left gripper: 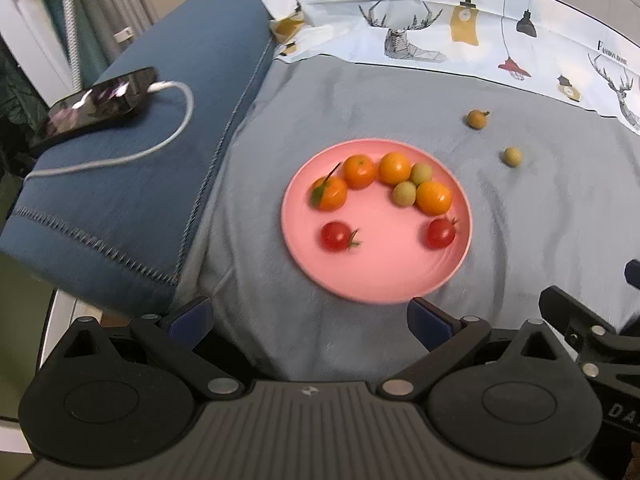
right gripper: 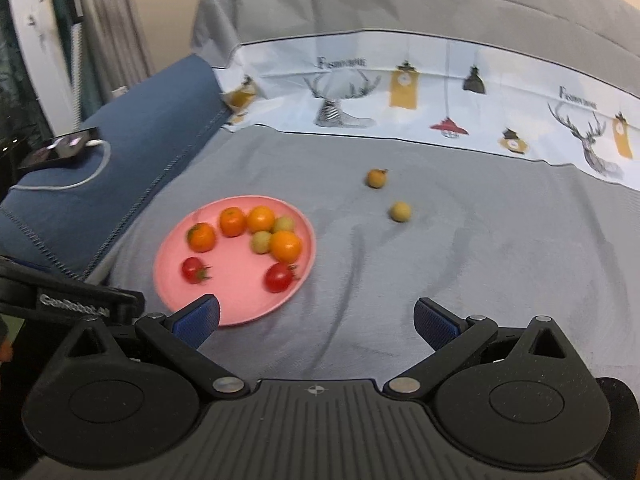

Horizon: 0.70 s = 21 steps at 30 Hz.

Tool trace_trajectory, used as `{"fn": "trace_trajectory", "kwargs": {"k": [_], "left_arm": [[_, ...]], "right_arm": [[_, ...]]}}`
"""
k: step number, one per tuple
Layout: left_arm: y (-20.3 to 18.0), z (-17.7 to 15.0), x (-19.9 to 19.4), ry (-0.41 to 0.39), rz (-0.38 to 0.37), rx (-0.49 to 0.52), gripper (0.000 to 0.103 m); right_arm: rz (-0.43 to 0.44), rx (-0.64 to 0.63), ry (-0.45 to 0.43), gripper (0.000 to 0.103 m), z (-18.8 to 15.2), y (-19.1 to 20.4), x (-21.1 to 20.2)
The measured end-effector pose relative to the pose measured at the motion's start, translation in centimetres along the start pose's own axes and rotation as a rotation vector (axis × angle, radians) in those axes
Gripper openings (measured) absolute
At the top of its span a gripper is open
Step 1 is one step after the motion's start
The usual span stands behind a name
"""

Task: Organize fruits
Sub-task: 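Grasp a small orange fruit with the left tool while the right tool grasps a small yellow fruit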

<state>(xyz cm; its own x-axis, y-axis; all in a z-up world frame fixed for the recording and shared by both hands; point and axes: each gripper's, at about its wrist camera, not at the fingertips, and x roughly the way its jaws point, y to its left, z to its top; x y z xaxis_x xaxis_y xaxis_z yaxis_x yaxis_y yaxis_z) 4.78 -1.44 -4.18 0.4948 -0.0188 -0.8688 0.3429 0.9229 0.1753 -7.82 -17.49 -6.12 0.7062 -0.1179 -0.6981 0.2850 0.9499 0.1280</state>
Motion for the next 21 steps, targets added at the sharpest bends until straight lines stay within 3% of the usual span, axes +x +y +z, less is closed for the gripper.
{"fn": "trace_trajectory", "kwargs": {"k": [11, 21], "left_arm": [[-4.7, 7.0, 3.6, 0.005, -0.028, 0.045, 0.103], [-7.8, 12.5, 8.1, 0.039, -0.017, 0.035, 0.103]], "right_arm": [[-0.159, 0.113, -0.036, 0.102, 2.0, -6.5, 7.1], [-0.202, 0.028, -0.067, 0.102, 3.8, -9.0, 17.9]]}}
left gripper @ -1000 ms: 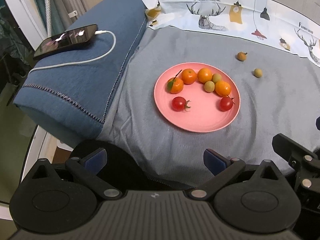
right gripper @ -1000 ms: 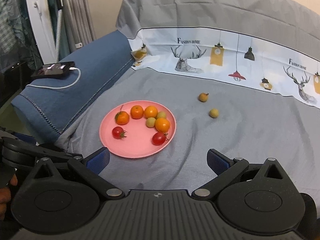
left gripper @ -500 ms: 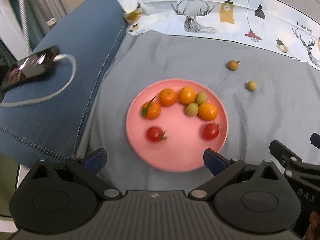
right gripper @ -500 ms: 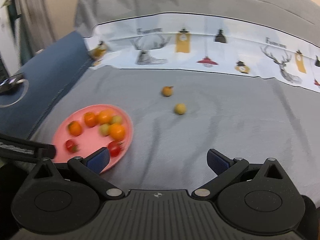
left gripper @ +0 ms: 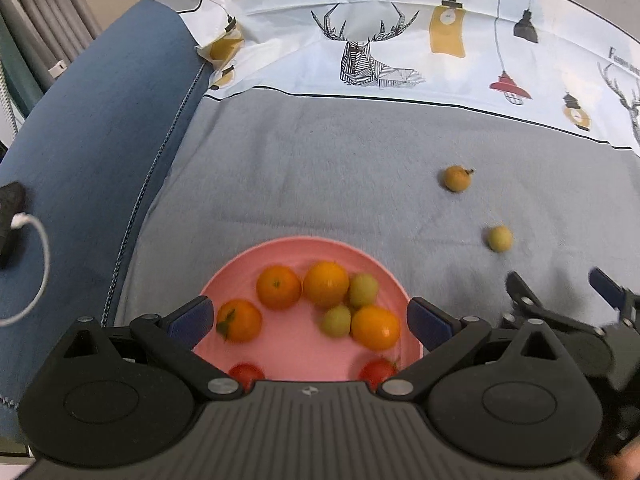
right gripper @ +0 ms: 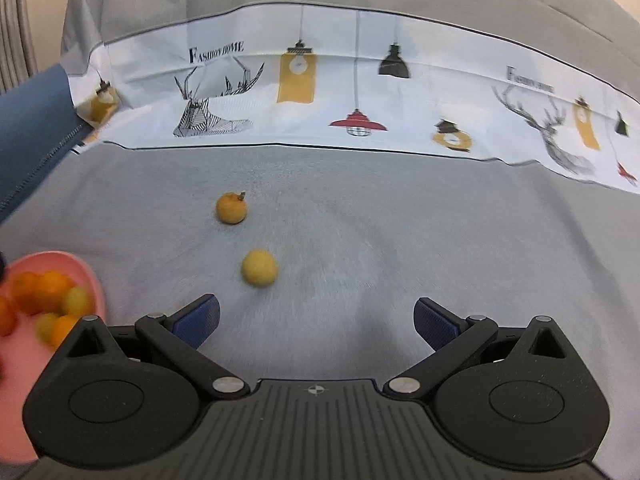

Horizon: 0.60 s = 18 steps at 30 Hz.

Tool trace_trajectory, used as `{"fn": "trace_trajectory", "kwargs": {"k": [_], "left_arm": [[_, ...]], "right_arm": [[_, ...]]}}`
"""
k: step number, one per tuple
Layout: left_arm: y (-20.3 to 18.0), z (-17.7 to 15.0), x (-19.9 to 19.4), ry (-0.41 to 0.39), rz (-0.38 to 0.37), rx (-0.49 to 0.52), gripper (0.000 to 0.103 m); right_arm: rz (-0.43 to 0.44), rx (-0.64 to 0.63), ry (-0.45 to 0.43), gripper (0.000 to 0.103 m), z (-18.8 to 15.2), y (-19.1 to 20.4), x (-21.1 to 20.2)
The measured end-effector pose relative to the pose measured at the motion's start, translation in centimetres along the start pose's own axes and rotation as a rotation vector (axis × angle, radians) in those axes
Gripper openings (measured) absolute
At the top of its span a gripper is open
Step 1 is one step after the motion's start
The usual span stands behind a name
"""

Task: Organize fruits
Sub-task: 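Grasp a small orange fruit with the left tool while the right tool grasps a small yellow fruit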

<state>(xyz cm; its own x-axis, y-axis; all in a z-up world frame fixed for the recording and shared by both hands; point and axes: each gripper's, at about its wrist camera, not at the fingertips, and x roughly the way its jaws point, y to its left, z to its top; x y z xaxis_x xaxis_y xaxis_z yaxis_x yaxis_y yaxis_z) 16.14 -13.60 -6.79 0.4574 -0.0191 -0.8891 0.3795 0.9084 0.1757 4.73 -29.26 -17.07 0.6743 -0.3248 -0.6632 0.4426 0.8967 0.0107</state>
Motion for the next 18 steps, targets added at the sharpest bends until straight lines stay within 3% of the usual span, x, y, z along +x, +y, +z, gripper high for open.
{"fn": "trace_trajectory", "kwargs": {"k": [5, 7, 9, 11, 15, 18], "left_arm": [[-0.8, 1.6, 2.0, 0.025, 0.02, 0.005, 0.103], [-1.2, 2.2, 2.8, 0.032, 0.024, 0.007, 0.103], [-1.8, 2.9, 3.4, 0.025, 0.026, 0.013, 0.103], [-2.7, 3.6, 3.9, 0.014, 0.012, 0.02, 0.103], [-5.2, 5.5, 5.6, -0.02, -0.06, 0.044, 0.103], [-7.3, 7.0, 7.8, -0.003, -0.129, 0.068, 0.103]], "right_arm": [[0.032, -0.094, -0.028, 0.1, 0.4, 1.4, 4.5], [0.07, -0.138, -0.055, 0.076, 0.4, 1.6, 4.8], [0.097, -0.136, -0.064, 0.04, 0.4, 1.5, 4.6], [0.086, -0.137, -0.069, 0.027, 0.2, 1.2, 4.3], [0.002, -0.03, -0.045, 0.027, 0.4, -2.0, 4.0], [-0.115, 0.055, -0.028, 0.027, 0.6, -5.5, 3.8]]}}
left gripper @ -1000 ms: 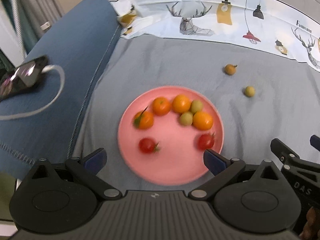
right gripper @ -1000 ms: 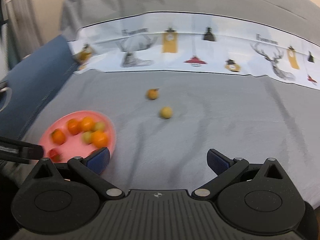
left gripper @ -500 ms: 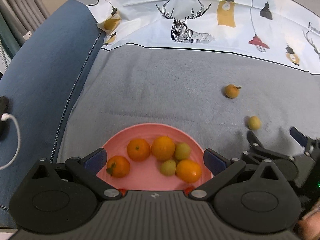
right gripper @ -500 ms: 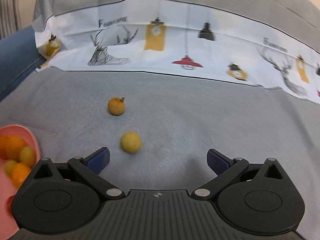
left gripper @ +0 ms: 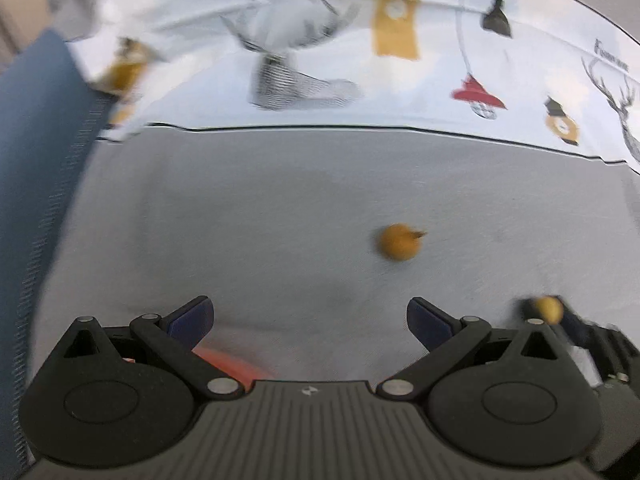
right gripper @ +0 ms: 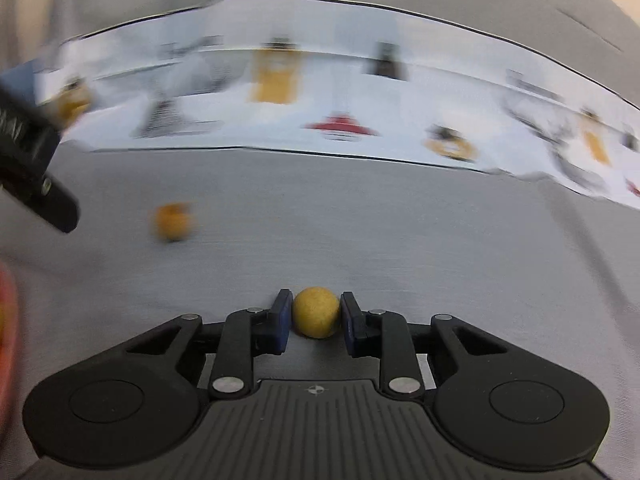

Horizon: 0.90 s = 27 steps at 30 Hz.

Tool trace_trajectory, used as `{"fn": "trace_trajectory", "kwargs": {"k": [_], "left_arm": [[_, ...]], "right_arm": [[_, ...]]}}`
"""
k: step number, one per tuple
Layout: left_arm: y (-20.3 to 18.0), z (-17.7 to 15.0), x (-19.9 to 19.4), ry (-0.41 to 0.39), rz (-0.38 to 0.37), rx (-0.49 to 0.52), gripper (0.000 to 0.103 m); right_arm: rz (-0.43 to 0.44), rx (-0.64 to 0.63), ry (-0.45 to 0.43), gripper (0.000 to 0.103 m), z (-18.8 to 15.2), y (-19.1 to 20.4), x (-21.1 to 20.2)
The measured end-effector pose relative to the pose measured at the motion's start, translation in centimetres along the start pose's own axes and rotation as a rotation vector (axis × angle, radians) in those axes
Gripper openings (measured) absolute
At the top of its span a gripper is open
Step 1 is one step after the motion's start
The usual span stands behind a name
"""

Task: Organize fruits
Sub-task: 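Grasp a small orange fruit with the left tool while the right tool grasps a small yellow fruit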

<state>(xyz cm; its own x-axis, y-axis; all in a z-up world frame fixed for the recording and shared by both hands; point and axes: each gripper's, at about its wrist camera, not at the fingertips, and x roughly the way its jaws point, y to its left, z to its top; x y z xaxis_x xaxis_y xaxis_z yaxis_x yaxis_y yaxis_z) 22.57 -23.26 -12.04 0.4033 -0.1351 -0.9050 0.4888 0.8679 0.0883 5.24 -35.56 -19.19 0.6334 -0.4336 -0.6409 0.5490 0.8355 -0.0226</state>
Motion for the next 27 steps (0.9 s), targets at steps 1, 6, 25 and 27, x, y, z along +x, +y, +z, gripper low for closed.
{"fn": "trace_trajectory", "kwargs": {"k": [1, 6, 25, 27], "left_arm": [[-0.6, 0.5, 0.8, 0.009, -0.029, 0.008, 0.103], [-2.6, 1.8, 4.7, 0.013, -0.085, 0.039, 0.103], [-3.0, 2.5, 7.8, -0.033, -0.09, 0.042, 0.1], [-2.9, 2.4, 7.1, -0.07, -0.069, 0.038, 0.065]], "right_arm": [[-0.035, 0.034, 0.005, 0.027, 0.1, -1.3, 0.2], [-0.131, 0.113, -0.027, 0.027, -0.3, -3.7, 1.2], [-0.227, 0.206, -0.057, 0.071, -0.9, -4.3, 1.6], [-0.184, 0.239, -0.065, 0.032, -0.6, -4.6, 1.3]]}}
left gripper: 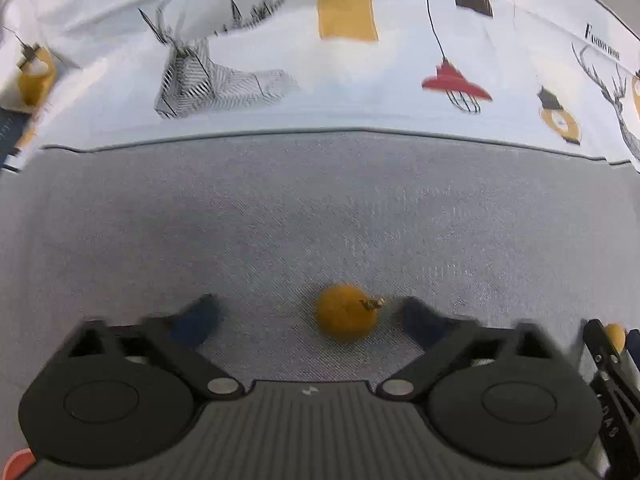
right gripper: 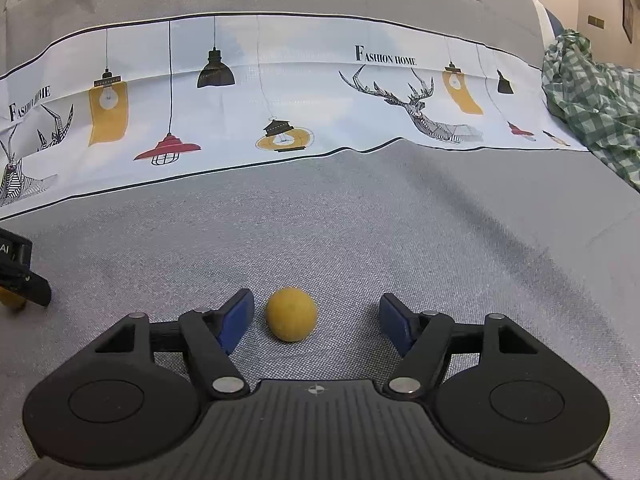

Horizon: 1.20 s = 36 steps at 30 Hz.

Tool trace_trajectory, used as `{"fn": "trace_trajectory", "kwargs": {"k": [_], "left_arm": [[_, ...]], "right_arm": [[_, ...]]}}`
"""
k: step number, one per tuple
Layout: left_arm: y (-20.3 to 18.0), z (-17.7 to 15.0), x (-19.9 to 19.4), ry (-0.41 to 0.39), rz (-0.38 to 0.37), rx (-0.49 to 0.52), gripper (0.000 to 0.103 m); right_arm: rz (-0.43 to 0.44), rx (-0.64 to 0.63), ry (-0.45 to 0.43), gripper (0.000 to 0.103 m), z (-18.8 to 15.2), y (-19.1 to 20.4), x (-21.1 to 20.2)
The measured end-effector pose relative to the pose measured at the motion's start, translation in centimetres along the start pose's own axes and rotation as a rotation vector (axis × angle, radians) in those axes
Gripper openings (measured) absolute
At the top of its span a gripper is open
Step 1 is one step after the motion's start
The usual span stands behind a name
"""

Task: Organize fruits
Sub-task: 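Grasp a small orange fruit with the left tool while the right tool grasps a small yellow fruit, then carry the small orange and yellow fruits over the pink plate with both tools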

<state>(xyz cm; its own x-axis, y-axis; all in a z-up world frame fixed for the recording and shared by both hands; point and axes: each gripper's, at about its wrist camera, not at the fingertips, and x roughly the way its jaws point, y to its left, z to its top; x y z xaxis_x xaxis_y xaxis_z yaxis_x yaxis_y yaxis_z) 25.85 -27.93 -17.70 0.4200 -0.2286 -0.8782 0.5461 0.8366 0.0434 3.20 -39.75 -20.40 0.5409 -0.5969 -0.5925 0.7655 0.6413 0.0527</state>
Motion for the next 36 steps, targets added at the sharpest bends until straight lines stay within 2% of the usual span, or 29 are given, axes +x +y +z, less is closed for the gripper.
{"fn": "trace_trajectory", "kwargs": {"k": [1, 2, 5, 12, 16, 20, 26, 32, 36], "left_arm": [[0.0, 0.0, -0.7, -0.025, 0.0, 0.003, 0.034], [0.0, 0.2, -1.0, -0.025, 0.006, 0.004, 0.03], [0.4, 0.2, -2.1, -0.044, -0.013, -0.02, 0.03], [1.0, -0.6, -4.2, -0.008, -0.028, -0.047, 0.031], [2.5, -2.3, -6.4, 0.043, -0.007, -0.074, 0.031], [3.8, -4.9, -10.5, 0.061, 0.0, -0.077, 0.031], [5.5, -9.7, -17.3, 0.089, 0.026, -0.091, 0.031], [8.2, -15.6, -23.2, 0.108, 0.048, -0.109, 0.031], [10.5, -19.1, -26.9, 0.076, 0.081, -0.142, 0.031]], "right_arm": [[0.026, 0.018, 0.001, 0.026, 0.2, -0.1, -0.1], [0.039, 0.025, 0.004, 0.026, 0.3, 0.0, -0.1], [0.044, 0.025, -0.001, 0.026, 0.3, 0.2, -0.1], [0.04, 0.038, -0.005, 0.026, 0.6, 0.1, 0.0], [0.032, 0.023, -0.016, 0.026, 0.6, 0.1, -0.5], [0.036, 0.019, -0.013, 0.026, 1.3, -0.1, -2.5], [0.164, -0.017, -0.041, 0.026, 1.9, -0.5, -11.4], [0.333, -0.079, 0.051, 0.026, -0.2, -0.5, -20.9], [0.418, -0.086, 0.091, 0.026, -0.8, 0.4, -25.7]]}}
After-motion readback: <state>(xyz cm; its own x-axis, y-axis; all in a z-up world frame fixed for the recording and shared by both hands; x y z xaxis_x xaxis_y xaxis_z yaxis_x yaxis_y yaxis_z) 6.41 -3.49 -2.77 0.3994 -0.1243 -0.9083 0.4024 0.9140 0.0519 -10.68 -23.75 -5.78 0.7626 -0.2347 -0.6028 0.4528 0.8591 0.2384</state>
